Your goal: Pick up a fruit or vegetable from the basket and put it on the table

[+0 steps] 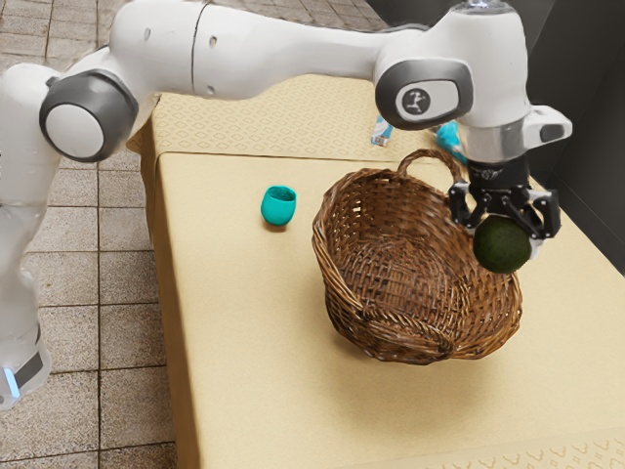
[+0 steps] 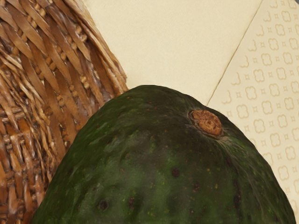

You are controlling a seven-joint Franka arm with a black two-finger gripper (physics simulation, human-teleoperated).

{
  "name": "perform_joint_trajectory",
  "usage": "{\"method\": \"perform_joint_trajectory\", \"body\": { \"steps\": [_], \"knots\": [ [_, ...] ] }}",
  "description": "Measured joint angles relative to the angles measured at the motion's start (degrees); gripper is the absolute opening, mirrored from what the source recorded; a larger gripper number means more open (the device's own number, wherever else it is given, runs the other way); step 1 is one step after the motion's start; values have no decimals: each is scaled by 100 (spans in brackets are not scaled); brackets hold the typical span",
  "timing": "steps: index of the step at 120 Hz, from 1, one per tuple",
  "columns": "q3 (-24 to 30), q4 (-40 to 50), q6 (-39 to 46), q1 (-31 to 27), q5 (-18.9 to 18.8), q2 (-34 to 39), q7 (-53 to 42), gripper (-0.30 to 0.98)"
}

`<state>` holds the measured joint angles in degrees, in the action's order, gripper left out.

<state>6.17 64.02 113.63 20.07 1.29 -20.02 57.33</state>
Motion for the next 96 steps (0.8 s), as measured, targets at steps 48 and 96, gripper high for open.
{"method": "perform_joint_trajectory", "body": {
  "steps": [48, 96],
  "knots": [
    [132, 144, 1076, 1320, -374, -513, 1161, 57],
    [-395, 1159, -630, -358, 246, 1769, 3782, 67]
  ]
}}
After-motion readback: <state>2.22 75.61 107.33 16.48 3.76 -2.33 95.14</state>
